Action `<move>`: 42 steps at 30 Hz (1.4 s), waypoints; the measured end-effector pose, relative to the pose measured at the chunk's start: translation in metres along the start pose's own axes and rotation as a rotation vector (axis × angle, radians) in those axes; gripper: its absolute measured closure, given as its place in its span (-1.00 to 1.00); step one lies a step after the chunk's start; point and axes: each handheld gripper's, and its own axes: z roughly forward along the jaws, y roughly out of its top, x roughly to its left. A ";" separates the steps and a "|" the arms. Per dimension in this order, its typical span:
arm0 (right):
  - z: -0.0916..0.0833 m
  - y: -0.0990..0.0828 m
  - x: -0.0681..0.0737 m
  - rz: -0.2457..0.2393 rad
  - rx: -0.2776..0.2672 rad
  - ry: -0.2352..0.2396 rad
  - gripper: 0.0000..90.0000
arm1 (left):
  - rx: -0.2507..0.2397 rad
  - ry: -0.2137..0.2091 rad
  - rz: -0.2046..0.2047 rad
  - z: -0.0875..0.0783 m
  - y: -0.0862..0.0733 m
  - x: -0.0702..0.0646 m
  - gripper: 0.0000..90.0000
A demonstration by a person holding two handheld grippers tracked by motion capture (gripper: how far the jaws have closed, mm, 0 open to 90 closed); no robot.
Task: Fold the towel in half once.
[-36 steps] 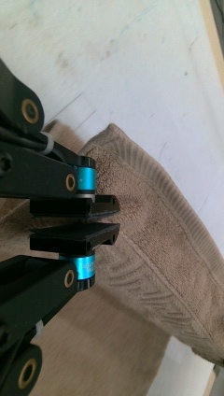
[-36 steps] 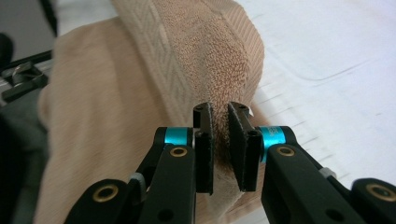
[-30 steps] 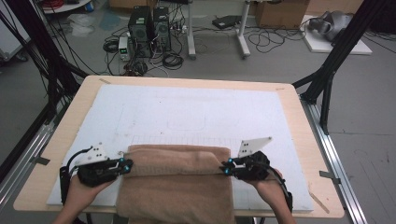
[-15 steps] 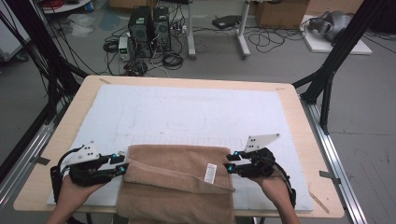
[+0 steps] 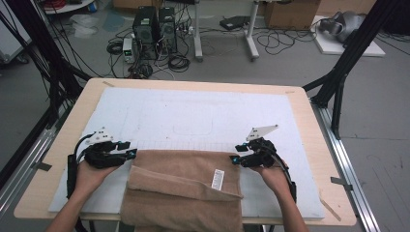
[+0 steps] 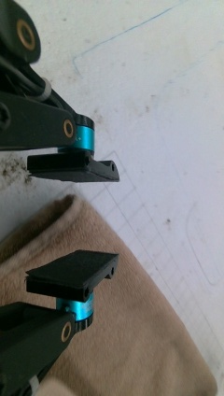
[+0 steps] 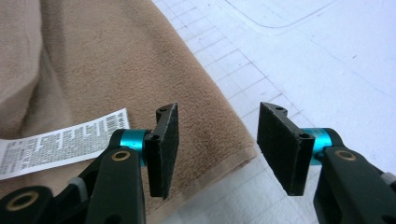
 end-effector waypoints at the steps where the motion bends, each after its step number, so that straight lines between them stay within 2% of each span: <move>1: 0.002 0.000 -0.001 0.000 0.007 -0.010 0.01 | 0.011 -0.001 -0.001 0.002 0.000 0.000 0.15; 4: 0.007 -0.001 -0.003 0.006 0.025 -0.018 -0.04 | 0.052 -0.001 0.003 0.011 -0.001 0.000 0.06; 9: 0.014 -0.002 -0.006 0.008 0.048 -0.028 -0.07 | 0.091 -0.030 0.002 0.022 -0.002 -0.002 -0.03; 11: 0.016 -0.002 -0.007 0.013 0.061 -0.032 -0.08 | 0.134 -0.033 0.020 0.029 -0.003 -0.004 -0.03; 13: 0.021 -0.004 -0.010 0.018 0.078 -0.032 -0.09 | 0.133 -0.030 0.029 0.030 -0.003 -0.005 -0.02; 16: 0.025 -0.004 -0.010 0.018 0.097 -0.023 0.02 | 0.132 -0.039 0.025 0.029 -0.003 -0.005 0.16; 18: 0.027 -0.004 -0.009 0.002 0.104 -0.015 0.18 | 0.131 -0.061 0.028 0.030 -0.003 -0.007 0.42; 20: 0.028 -0.003 -0.008 -0.001 0.107 0.025 0.44 | 0.132 -0.065 0.043 0.030 -0.002 -0.008 0.57; 23: 0.027 -0.003 -0.008 -0.009 0.104 0.057 0.76 | 0.130 -0.075 0.035 0.029 -0.002 -0.007 0.73; 27: 0.025 -0.001 -0.008 -0.025 0.104 0.052 0.85 | 0.114 -0.056 0.052 0.027 0.000 -0.008 0.83; 28: 0.024 0.000 -0.009 -0.016 0.096 0.047 0.86 | 0.104 -0.048 0.053 0.027 0.001 -0.009 0.84; 32: 0.017 0.002 -0.015 0.008 0.050 0.043 0.87 | 0.082 -0.038 0.031 0.027 0.006 -0.006 0.86; 36: 0.011 0.010 -0.021 0.007 0.049 0.023 0.87 | 0.074 -0.026 0.038 0.029 0.021 -0.005 0.87; 40: 0.003 0.020 -0.029 0.016 0.036 0.008 0.87 | 0.067 -0.018 0.027 0.032 0.035 -0.002 0.87; 42: -0.001 0.027 -0.034 0.011 0.031 -0.013 0.87 | 0.052 -0.014 0.009 0.034 0.042 0.001 0.87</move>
